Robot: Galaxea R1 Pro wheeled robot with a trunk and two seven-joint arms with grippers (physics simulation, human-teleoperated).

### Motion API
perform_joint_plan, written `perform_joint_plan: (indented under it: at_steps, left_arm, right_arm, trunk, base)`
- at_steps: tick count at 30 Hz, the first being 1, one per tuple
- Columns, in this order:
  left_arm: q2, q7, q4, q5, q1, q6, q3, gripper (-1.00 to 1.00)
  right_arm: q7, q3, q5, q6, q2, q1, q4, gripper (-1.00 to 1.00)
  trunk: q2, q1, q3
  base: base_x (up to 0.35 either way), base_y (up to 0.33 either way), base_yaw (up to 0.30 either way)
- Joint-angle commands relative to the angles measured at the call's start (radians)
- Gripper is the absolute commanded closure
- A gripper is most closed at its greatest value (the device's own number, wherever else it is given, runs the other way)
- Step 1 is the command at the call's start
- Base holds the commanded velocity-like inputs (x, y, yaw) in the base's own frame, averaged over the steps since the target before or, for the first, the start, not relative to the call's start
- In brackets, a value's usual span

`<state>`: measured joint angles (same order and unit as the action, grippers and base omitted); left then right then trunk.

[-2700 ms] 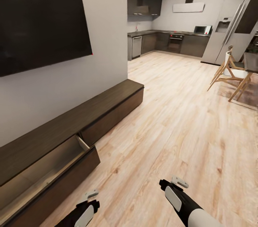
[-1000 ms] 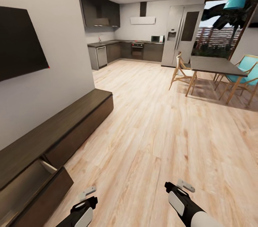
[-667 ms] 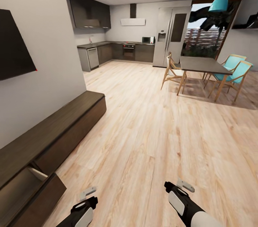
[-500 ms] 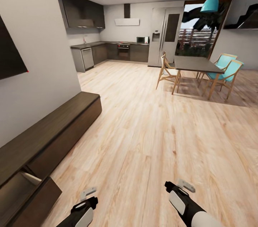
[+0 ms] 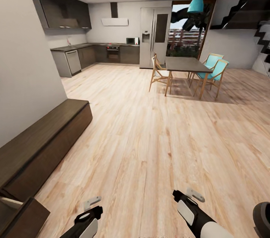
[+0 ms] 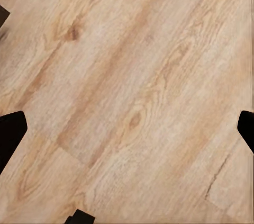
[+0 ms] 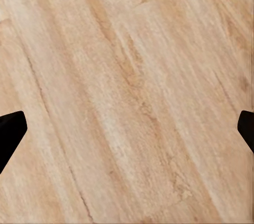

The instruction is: Place each of the two pumpkins and all three candles from the living room inside a cabinet in the living room (use any cabinet), then make sure every cabinet is closed, and position the cauldron so it is next to a table in the living room.

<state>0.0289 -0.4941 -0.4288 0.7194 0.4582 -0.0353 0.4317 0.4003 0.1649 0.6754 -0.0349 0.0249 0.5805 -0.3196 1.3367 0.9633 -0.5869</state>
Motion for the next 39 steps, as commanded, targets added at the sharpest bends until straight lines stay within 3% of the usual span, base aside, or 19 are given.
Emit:
perform_joint_plan:
  at_steps: [1, 11, 30, 39]
  left_arm:
    - [-0.001, -0.009, -0.002, 0.005, 0.000, -0.003, 0.008, -1.00]
    - [0.001, -0.009, -0.002, 0.005, -0.001, 0.002, 0.016, -1.00]
    - [0.001, -0.009, -0.002, 0.006, -0.001, 0.018, 0.026, -1.00]
    - [-0.002, -0.009, -0.002, 0.007, -0.001, 0.018, 0.026, -1.00]
  right_arm:
    - [0.005, 0.008, 0.010, -0.004, 0.000, 0.001, 0.003, -1.00]
    - [0.005, 0.009, 0.009, -0.050, 0.001, 0.001, 0.034, -1.00]
    - [0.006, 0.009, 0.009, -0.054, 0.001, 0.001, 0.036, -1.00]
    - [0.006, 0.010, 0.008, -0.068, 0.000, 0.001, 0.036, -1.00]
  trunk:
    - [0.001, 0.000, -0.002]
    - [0.001, 0.000, -0.013]
    - [0.001, 0.000, -0.040]
    - [0.001, 0.000, -0.054]
  base:
    - [0.000, 0.000, -0.251]
    - [0.000, 0.000, -0.225]
    - [0.004, 0.000, -0.164]
    - [0.250, 0.000, -0.091]
